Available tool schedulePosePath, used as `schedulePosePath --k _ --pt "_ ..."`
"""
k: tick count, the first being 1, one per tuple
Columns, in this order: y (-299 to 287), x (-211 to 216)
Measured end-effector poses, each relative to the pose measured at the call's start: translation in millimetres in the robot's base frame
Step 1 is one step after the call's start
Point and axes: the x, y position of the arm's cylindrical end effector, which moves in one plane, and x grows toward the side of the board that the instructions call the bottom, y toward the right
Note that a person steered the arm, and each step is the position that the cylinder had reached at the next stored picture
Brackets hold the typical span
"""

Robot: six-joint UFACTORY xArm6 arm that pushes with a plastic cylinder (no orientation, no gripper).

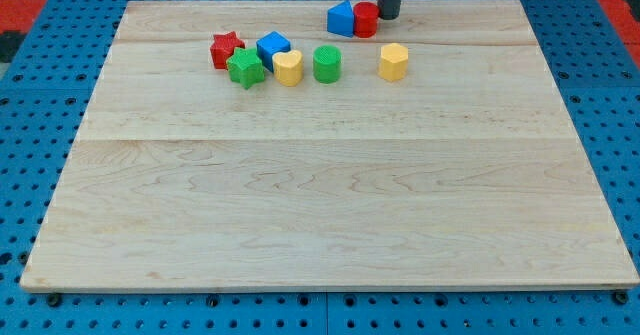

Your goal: Move the green circle towards the right side of the yellow heart

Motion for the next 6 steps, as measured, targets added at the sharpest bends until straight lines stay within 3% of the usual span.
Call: schedulePosePath --k 1,2,4,6 --pt "32.8 13.2" --pt "26.5 27.3" --pt "-36.2 68.6" --pt "-79.0 71.8"
